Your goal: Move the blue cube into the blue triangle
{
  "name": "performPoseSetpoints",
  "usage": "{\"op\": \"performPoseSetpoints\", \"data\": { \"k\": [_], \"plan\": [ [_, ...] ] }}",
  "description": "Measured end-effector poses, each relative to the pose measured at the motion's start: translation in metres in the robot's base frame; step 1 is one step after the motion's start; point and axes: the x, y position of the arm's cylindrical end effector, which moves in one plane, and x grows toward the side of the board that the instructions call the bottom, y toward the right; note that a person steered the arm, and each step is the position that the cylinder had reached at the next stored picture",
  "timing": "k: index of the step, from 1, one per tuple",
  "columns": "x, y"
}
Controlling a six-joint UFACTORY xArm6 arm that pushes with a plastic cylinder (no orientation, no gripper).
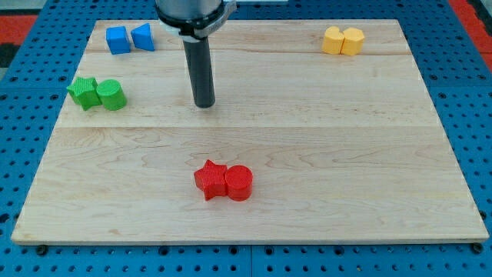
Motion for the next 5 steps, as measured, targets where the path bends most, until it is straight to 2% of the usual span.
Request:
{"op": "performPoseSetpoints", "data": {
  "k": [3,4,5],
  "plan": [
    [-0.031,0.003],
    [-0.057,-0.017],
    [-0.067,-0.066]
  ]
}}
